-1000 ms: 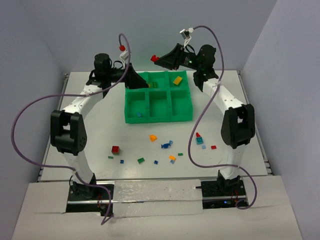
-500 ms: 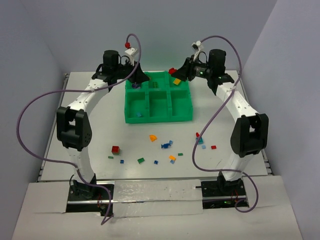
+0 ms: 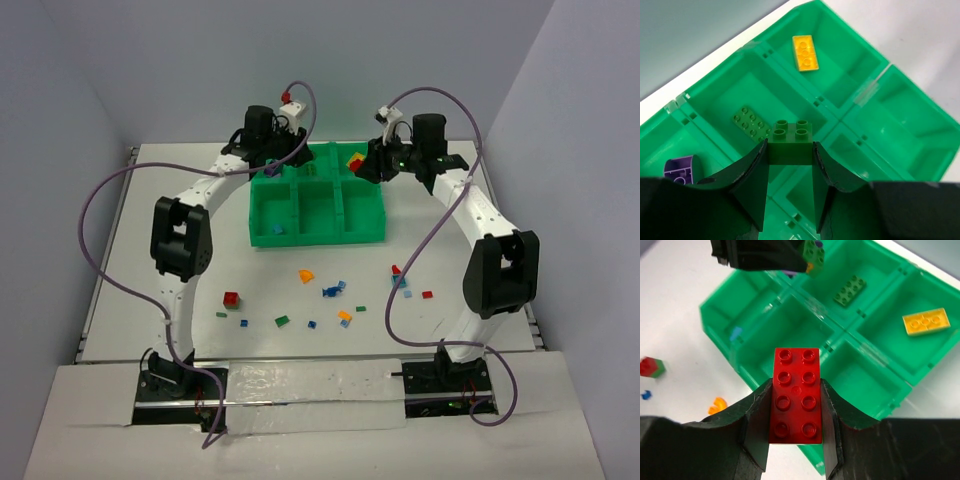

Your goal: Sort the legos into containers by color

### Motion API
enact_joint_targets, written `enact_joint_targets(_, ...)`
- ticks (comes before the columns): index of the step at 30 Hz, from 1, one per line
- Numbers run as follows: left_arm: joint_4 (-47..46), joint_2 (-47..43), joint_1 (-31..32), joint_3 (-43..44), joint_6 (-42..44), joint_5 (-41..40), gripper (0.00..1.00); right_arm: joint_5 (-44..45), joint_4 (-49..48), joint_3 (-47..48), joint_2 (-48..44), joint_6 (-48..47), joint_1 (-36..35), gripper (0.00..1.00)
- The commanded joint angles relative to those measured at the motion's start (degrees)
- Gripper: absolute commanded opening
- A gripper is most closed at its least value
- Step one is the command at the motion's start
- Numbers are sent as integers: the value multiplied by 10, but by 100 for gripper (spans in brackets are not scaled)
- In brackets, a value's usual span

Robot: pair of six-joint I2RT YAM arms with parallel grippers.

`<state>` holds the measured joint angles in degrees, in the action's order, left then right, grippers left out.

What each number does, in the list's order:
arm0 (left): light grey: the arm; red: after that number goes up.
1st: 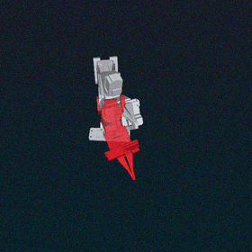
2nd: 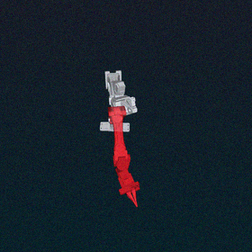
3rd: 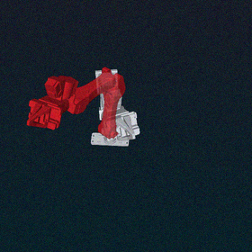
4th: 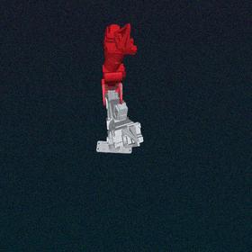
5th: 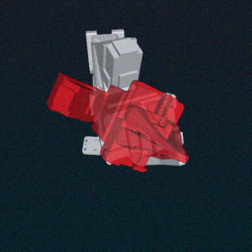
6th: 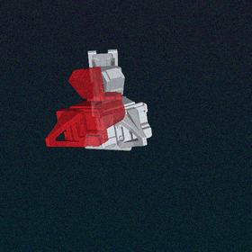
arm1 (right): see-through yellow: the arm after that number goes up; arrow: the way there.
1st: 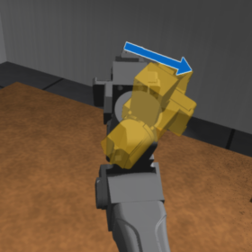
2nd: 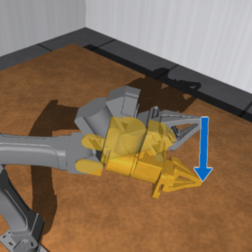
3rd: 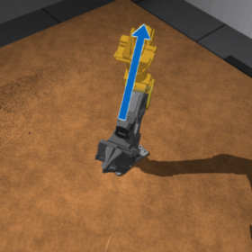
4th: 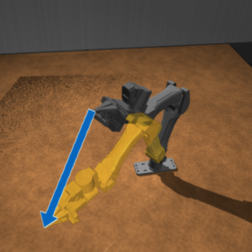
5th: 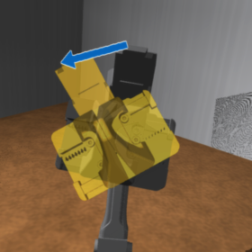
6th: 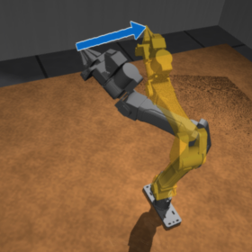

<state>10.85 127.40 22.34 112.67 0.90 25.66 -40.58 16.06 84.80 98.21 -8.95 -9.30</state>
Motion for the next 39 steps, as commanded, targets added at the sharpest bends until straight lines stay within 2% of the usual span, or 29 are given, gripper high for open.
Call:
enact_joint_targets(1, -52, 19, 4, 25, 20, -58, 5, 43, 44, 5, 1, -65, 2, 0)
enact_joint_targets(5, -73, 35, 3, 19, 29, -69, 10, 56, 63, 5, 18, -93, -1, 0)
enact_joint_targets(7, -85, 47, 4, 21, 37, -67, 16, 61, 70, 3, 25, -116, -3, 0)
enact_joint_targets(8, -89, 52, 4, 24, 37, -67, 24, 63, 68, 0, 26, -120, -4, 0)
enact_joint_targets(9, -89, 55, 4, 29, 35, -65, 25, 65, 69, -1, 29, -120, -5, 0)
enact_joint_targets(11, -82, 68, 4, 54, 34, -57, 54, 70, 81, 1, 40, -142, -7, 0)
enact_joint_targets(15, -81, 75, 4, 75, 32, -61, 75, 86, 90, 4, 60, -164, -14, 0)
enact_joint_targets(20, -67, 63, 4, 101, 33, -70, 85, 104, 89, 9, 79, -184, -26, 0)
enact_joint_targets(26, -78, -13, 1, 56, 22, -64, 87, 137, 70, 4, 99, -196, -47, 0)
enact_joint_targets(29, -81, -61, -5, 26, 4, -60, 87, 147, 56, 3, 115, -197, -60, 4)
enact_joint_targets(31, -78, -92, -13, 2, -5, -58, 87, 157, 52, 11, 130, -194, -65, 13)
enact_joint_targets(34, -77, -125, -23, -35, -25, -56, 87, 172, 49, 20, 143, -185, -74, 42)
enact_joint_targets(37, -77, -157, -32, -65, -29, -56, 88, 186, 38, 19, 144, -174, -76, 55)
enact_joint_targets(39, -77, -175, -37, -81, -30, -55, 88, 195, 39, 19, 138, -171, -75, 60)
